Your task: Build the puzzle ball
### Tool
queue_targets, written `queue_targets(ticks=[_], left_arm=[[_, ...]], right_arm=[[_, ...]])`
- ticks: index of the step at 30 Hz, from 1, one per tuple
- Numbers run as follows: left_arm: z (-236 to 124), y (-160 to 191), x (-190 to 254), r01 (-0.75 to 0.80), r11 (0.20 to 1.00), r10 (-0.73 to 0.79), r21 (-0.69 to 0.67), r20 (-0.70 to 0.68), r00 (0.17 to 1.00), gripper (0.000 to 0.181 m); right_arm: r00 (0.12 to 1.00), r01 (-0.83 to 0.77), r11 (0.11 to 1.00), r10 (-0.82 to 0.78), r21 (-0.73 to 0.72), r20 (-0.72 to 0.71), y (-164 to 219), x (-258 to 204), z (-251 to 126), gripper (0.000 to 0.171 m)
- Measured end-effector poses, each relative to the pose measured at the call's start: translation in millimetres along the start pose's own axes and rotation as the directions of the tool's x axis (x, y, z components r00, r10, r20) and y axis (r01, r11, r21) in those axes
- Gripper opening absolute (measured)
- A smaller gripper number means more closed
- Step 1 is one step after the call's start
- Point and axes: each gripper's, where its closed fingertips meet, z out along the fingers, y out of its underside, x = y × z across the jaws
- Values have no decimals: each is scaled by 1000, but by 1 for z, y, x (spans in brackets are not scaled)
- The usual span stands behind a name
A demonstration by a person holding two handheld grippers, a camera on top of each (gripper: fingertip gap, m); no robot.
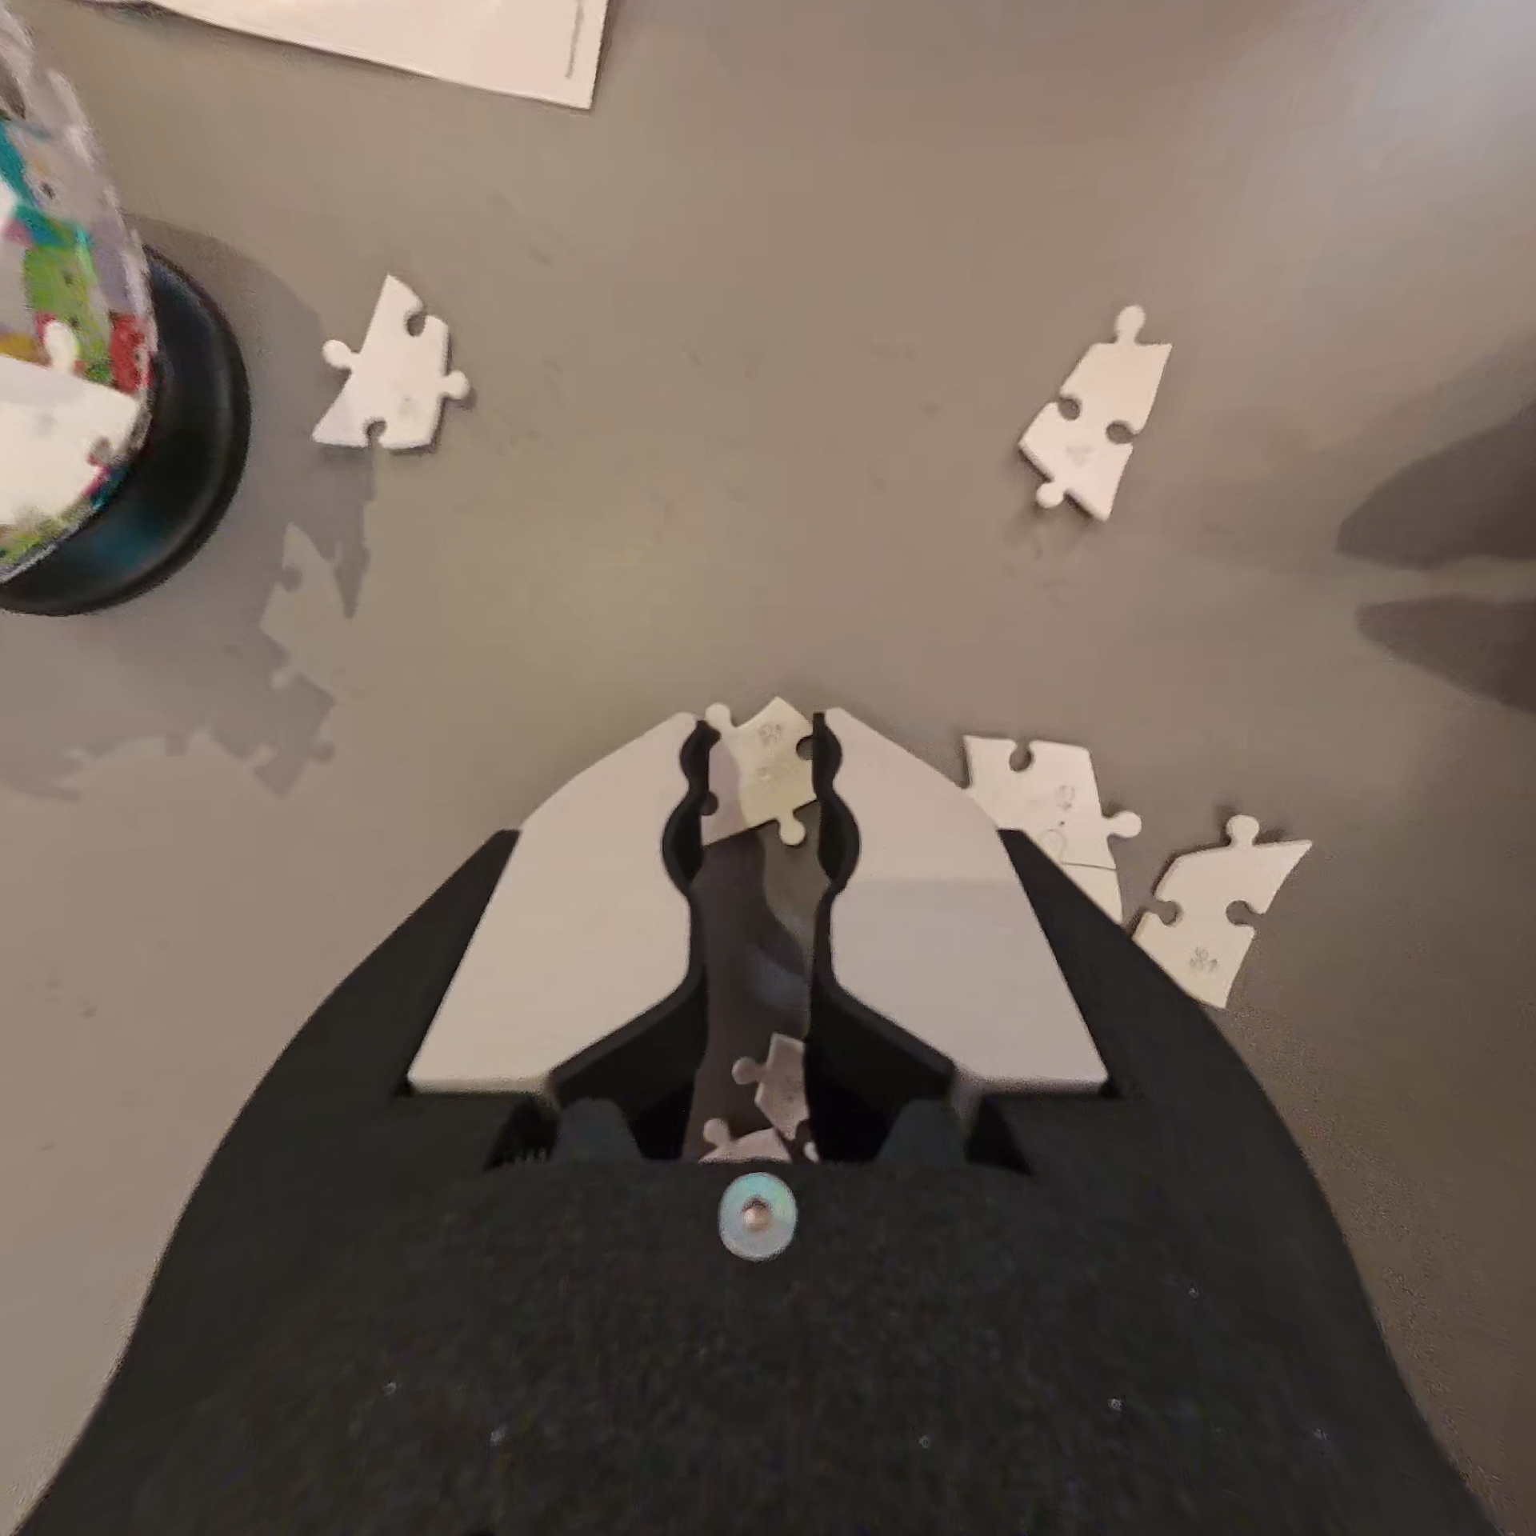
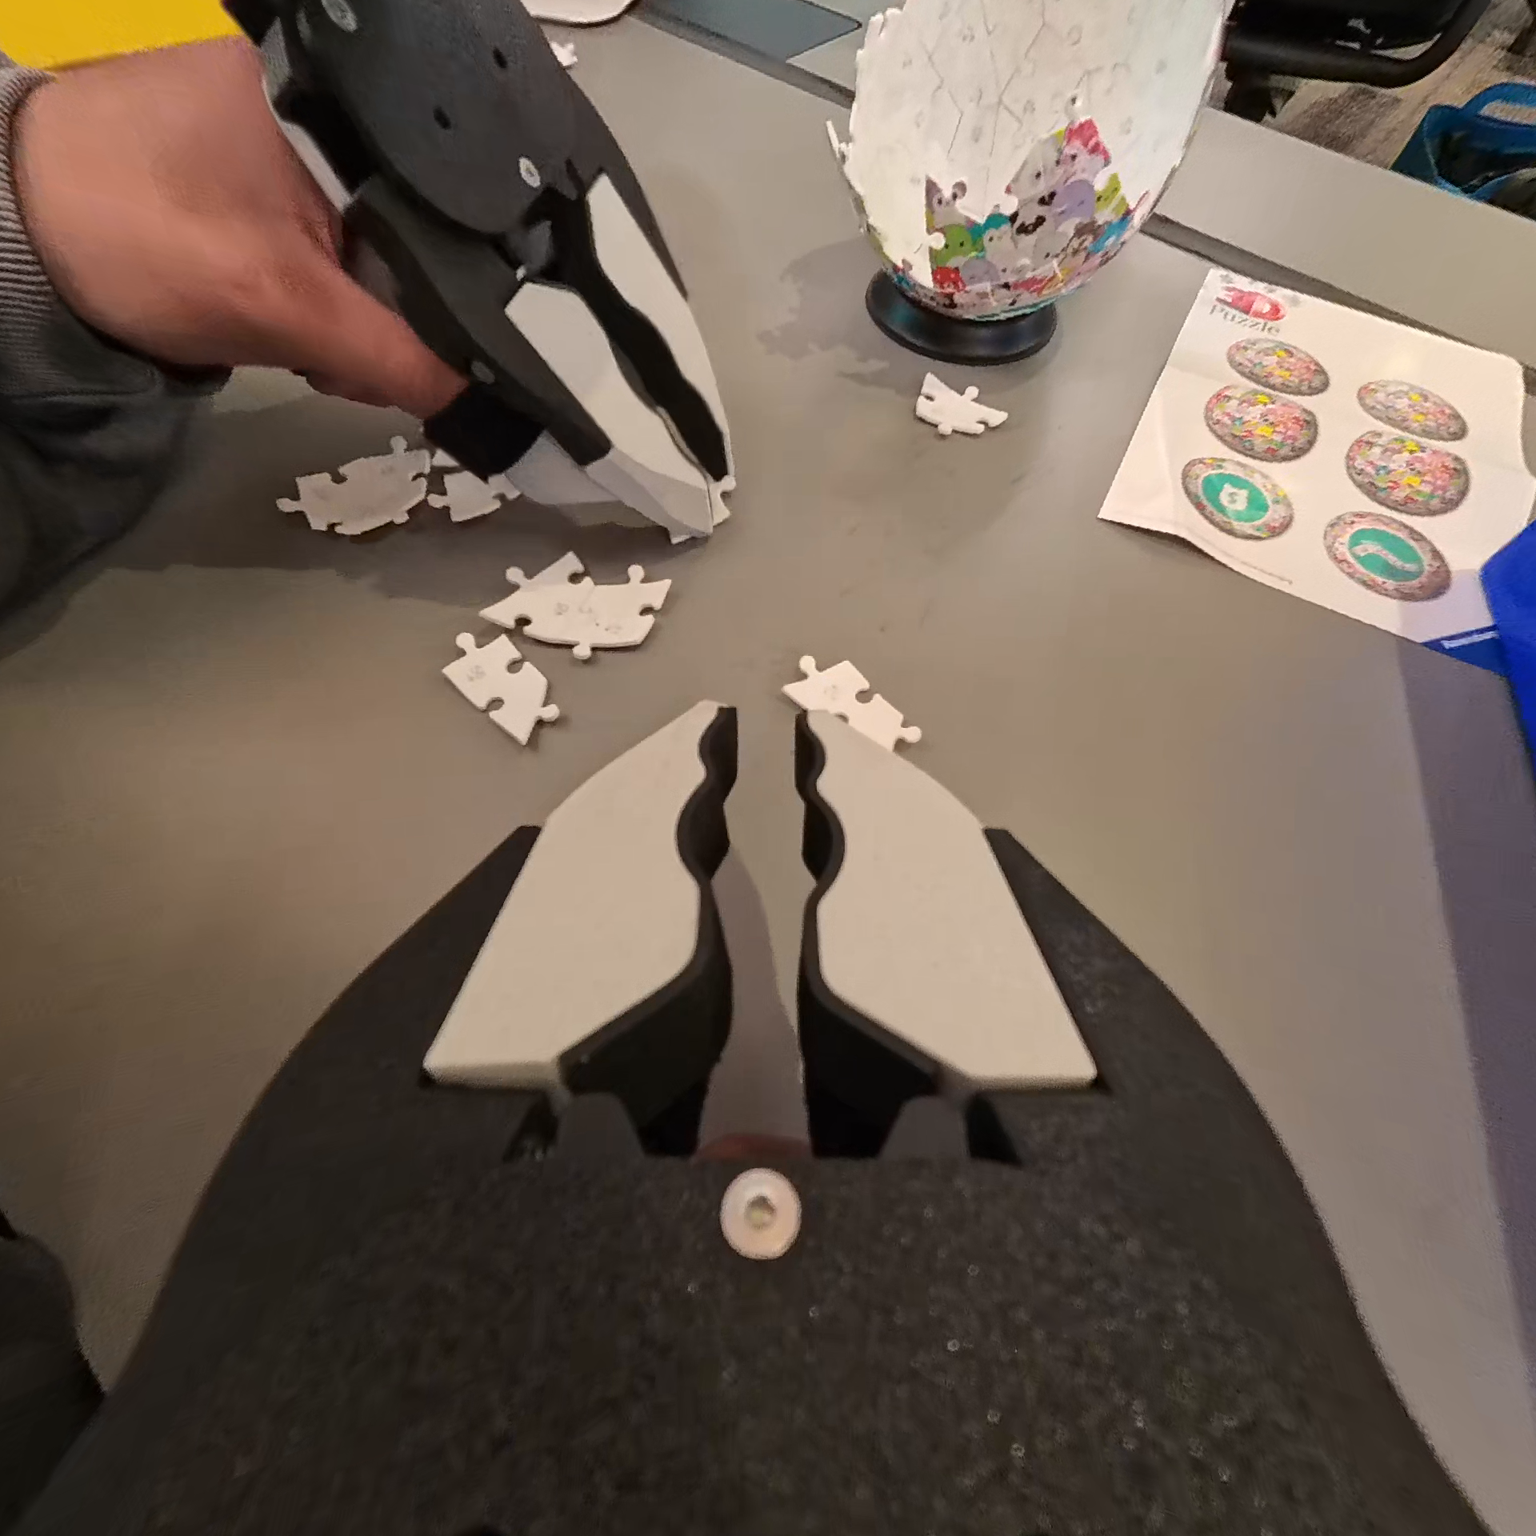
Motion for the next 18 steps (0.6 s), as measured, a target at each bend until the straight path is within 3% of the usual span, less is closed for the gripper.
queue_targets(ticks=[5,7,9,11,14,18], left_arm=[[-7,-1,2,-34,997,37,69,-43,998,22],[-24,-17,11,-6,981,34,195,-140,990,22],[-57,-42,26,68,926,43,371,-283,958,23],[-96,-65,36,150,837,77,526,-385,919,23],[-148,-82,47,243,707,146,664,-473,869,23],[-196,-92,60,339,597,226,727,-558,798,22]], right_arm=[[998,-19,1000,18,20,59,-4,-7,8,12],[979,-73,996,62,51,193,-14,-19,18,13],[902,-228,971,186,65,390,-34,-34,26,13],[748,-445,891,315,89,584,-64,-42,25,9],[360,-693,719,421,-63,833,-102,-56,15,27],[-39,-797,567,295,-207,955,-141,-76,-11,39]])
